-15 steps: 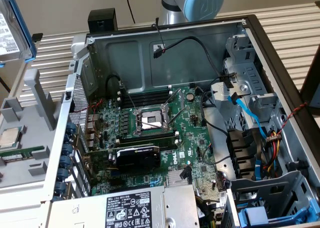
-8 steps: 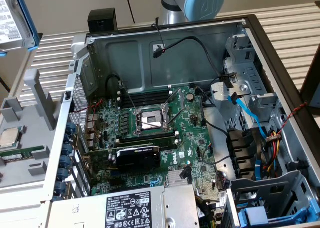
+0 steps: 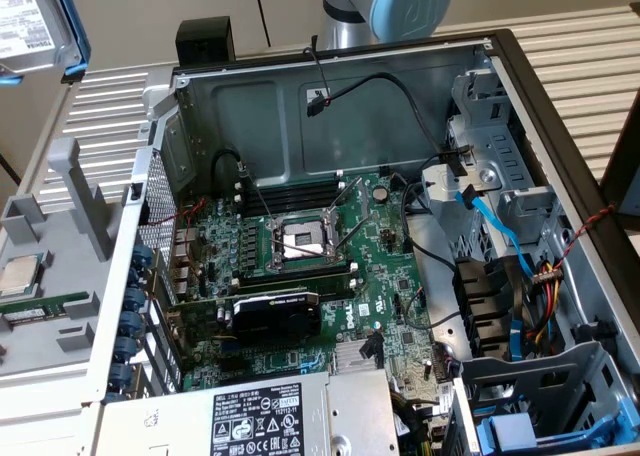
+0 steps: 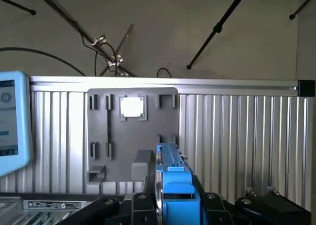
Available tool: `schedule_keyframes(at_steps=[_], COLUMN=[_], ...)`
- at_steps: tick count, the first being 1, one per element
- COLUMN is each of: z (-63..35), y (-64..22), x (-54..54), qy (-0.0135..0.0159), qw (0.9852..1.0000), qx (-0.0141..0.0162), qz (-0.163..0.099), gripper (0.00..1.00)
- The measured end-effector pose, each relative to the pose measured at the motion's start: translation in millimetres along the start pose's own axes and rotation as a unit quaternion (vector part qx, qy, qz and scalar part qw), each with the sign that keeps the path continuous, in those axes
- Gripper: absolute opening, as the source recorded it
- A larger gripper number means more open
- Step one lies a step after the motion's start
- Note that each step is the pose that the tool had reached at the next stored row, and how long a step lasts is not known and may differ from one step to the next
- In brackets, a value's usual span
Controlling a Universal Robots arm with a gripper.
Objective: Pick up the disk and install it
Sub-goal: 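Pick up the disk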
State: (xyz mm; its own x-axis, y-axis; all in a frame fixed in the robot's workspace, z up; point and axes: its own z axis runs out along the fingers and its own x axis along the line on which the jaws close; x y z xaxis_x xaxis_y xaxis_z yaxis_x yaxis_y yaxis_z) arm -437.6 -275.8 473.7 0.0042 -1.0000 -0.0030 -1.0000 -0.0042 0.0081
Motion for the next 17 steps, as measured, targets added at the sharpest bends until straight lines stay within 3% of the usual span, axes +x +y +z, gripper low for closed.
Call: schedule_keyframes(at_steps=[17], z=[-36.8], y=[-59.6], x=[25.0], qy=[0.0000], qw=[1.0000], qx=[0.0000], qz=[0.000], gripper=[0.37])
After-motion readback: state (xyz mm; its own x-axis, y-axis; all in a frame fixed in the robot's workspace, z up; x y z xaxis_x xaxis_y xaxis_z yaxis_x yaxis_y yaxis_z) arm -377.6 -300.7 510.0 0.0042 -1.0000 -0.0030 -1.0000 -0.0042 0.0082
